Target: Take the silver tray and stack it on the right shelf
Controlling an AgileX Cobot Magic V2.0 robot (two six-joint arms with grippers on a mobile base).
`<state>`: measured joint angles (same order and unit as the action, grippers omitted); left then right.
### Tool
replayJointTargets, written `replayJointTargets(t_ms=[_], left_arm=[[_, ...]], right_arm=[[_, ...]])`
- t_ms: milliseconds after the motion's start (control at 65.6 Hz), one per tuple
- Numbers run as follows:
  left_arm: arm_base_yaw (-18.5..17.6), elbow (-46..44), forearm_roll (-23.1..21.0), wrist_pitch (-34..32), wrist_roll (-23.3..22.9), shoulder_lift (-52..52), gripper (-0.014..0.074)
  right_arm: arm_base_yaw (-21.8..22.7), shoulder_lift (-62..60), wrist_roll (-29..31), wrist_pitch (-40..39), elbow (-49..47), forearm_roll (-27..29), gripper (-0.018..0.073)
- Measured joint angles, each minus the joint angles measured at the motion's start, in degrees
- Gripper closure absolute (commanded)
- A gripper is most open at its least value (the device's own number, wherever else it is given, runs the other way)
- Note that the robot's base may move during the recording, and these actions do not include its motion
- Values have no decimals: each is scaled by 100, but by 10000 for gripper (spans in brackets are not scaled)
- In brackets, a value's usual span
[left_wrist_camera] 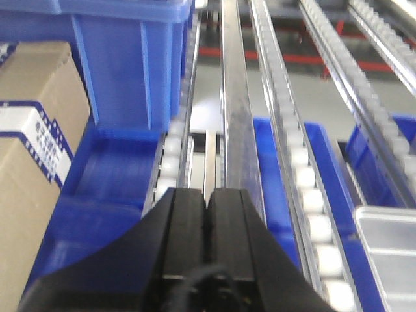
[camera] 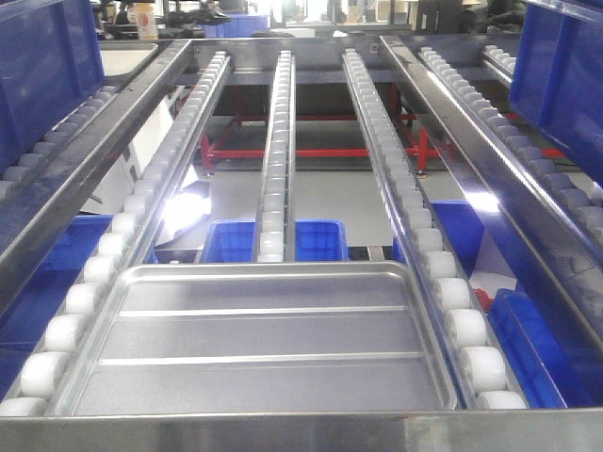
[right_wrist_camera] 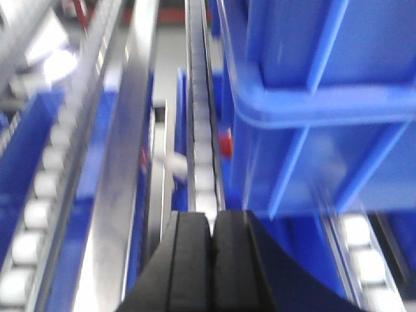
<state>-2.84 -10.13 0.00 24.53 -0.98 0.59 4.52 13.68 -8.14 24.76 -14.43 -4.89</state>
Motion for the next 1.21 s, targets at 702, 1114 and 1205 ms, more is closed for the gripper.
replayJointTargets(t_ms=[702,1114,1205], left_arm=[[0,-2333,-643,2554,0,4985,687],[0,-2431,-1289,2452,0,6324,687],[0,-2539,-1300,2440,0,6366,687]], right_arm=[[0,3057,0,1981,-1391,725,511],[0,3165,0,1907,-1391,1181,511],[0,3219,0,1907,-1391,1380,503]])
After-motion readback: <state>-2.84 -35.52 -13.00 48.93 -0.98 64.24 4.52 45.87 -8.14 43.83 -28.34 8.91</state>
